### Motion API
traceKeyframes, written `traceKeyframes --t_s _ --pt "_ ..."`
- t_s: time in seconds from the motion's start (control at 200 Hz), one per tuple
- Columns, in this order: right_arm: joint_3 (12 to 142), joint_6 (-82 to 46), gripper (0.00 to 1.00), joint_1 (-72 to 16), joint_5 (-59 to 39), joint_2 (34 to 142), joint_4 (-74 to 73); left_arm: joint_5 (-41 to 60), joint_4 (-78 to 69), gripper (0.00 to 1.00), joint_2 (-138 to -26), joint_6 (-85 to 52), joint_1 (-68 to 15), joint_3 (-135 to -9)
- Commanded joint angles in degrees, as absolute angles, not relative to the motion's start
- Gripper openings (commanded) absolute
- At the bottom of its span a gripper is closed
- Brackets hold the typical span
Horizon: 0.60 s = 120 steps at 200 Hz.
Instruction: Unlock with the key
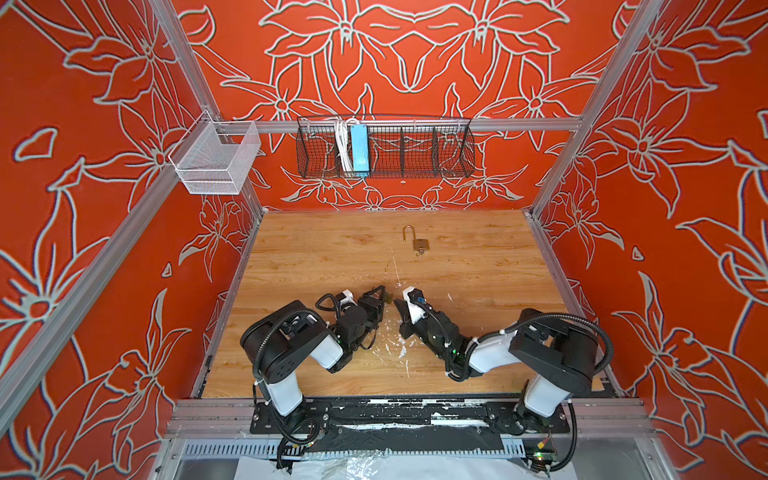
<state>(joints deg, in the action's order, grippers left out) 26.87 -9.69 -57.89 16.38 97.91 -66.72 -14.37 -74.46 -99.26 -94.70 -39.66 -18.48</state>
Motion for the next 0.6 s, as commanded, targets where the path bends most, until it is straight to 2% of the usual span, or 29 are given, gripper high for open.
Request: traceKeyframes --t_s 0.0,0.18,0.29,0.445,0.596 --pt "29.49 -10.75 0.00 -58.71 11.98 99.31 -67.47 -7.94 -81.29 0.00 -96.34 -94.94 -42.13 -18.94" --pt "27.80 -9.35 0.00 -58.54 17.77 96.82 -68.07 -12.12 -80.34 0.00 -93.52 -92.01 -40.99 -16.72" --pt "27.05 -8.95 0.00 -58.27 19.22 93.88 -65.89 -14.21 -73.69 0.00 -90.09 -90.60 -39.84 -16.31" --pt "26.79 -6.92 0.00 -58.12 17.88 88.94 -59.67 -21.11 -55.73 0.00 -80.30 -85.39 -39.05 -17.26" --pt "25.81 -6.55 0.00 -58.10 17.58 85.51 -57.78 -28.65 -22.84 0.00 -68.43 -82.54 -37.74 -24.13"
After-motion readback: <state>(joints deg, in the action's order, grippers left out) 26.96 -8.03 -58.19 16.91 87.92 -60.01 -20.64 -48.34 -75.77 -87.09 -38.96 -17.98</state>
